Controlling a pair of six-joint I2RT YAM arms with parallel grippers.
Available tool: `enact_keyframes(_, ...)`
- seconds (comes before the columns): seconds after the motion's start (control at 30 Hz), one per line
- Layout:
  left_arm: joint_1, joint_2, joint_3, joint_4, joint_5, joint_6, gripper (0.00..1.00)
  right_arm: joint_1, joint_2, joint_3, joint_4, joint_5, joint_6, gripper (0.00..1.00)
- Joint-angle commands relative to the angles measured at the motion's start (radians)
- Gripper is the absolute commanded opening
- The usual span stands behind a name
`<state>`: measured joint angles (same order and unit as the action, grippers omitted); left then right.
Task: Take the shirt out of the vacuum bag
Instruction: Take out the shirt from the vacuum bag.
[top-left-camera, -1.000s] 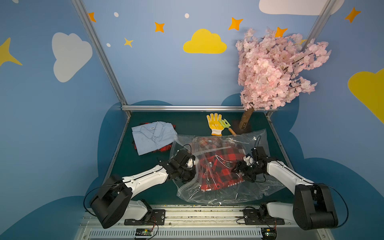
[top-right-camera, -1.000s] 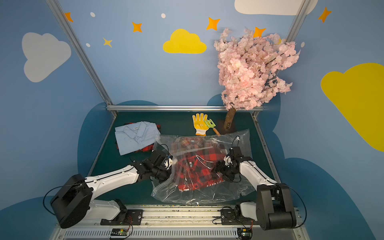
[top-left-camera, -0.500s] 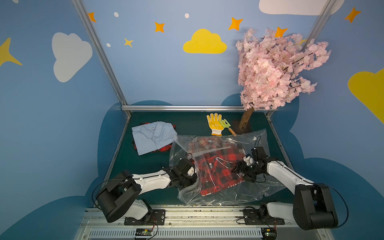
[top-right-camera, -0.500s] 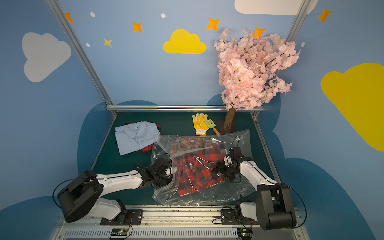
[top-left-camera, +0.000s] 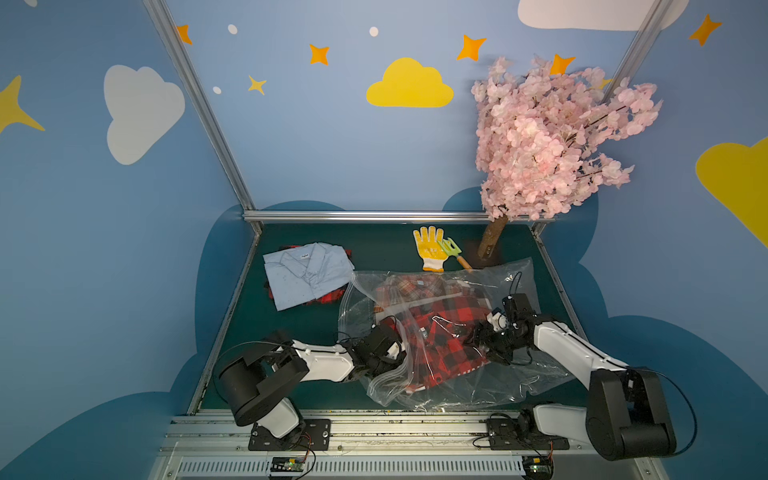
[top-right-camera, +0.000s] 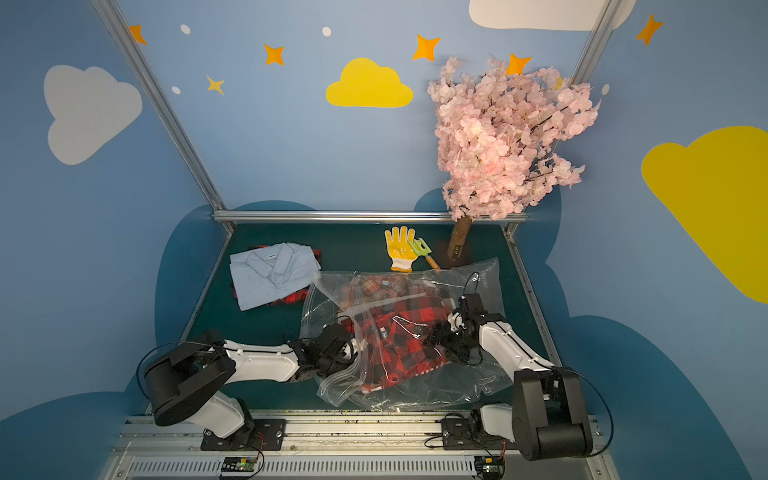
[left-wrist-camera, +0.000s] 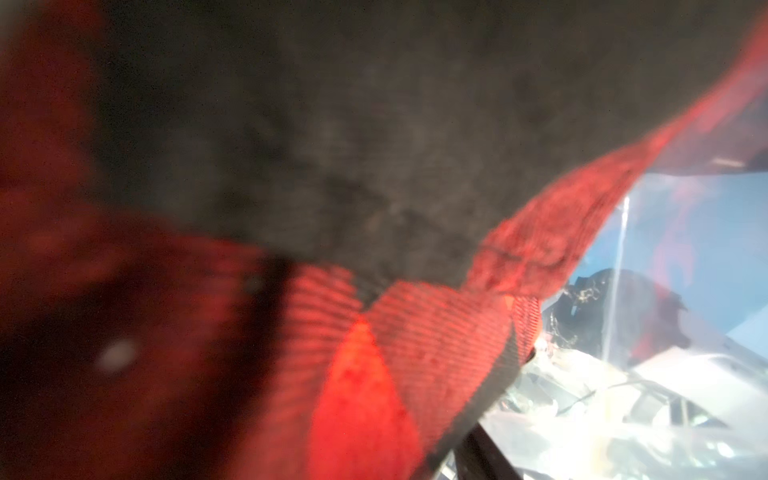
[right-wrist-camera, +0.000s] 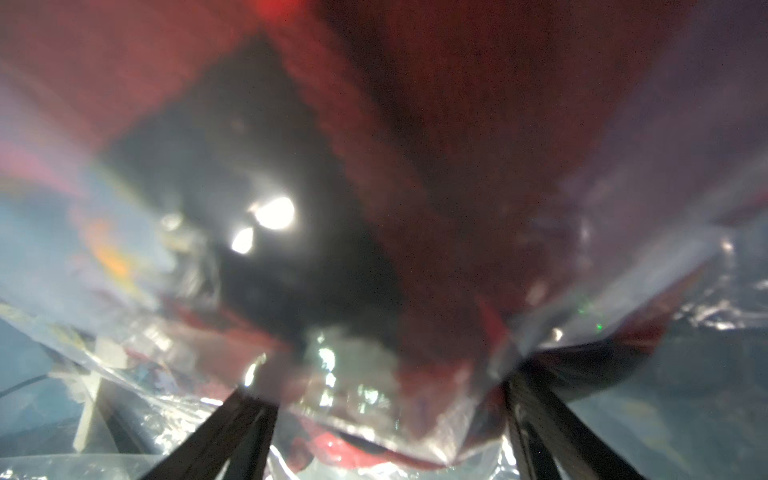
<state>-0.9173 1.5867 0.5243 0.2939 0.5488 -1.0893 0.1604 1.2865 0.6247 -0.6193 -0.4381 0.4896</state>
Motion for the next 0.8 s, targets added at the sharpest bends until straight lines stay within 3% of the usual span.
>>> enact_keyframes(0.0, -0.018, 0.039, -0.043, -0.006, -0.057, -0.030, 0.53, 0.002, -0.011, -0.008, -0.043, -0.011, -0.009, 0.83)
enact_keyframes(0.03, -0.018, 0.029, -0.042, -0.008, -0.058, -0.029, 0.50, 0.002, -0.010, -0.008, -0.044, -0.011, -0.009, 0.83)
enact_keyframes(0.13, -0.018, 0.005, -0.029, -0.035, -0.063, -0.019, 0.28, 0.003, -0.010, -0.010, -0.039, -0.013, -0.005, 0.83)
enact_keyframes(0.23, -0.018, -0.034, -0.012, -0.073, -0.057, -0.003, 0.17, 0.004, -0.009, -0.011, -0.036, -0.013, -0.004, 0.83)
enact_keyframes(0.4, -0.017, -0.112, 0.036, -0.188, -0.064, 0.042, 0.12, 0.002, -0.006, -0.015, -0.033, -0.015, -0.005, 0.83)
enact_keyframes(0.77, -0.002, -0.227, 0.140, -0.395, -0.058, 0.129, 0.12, 0.002, 0.003, -0.010, -0.034, -0.018, -0.010, 0.82)
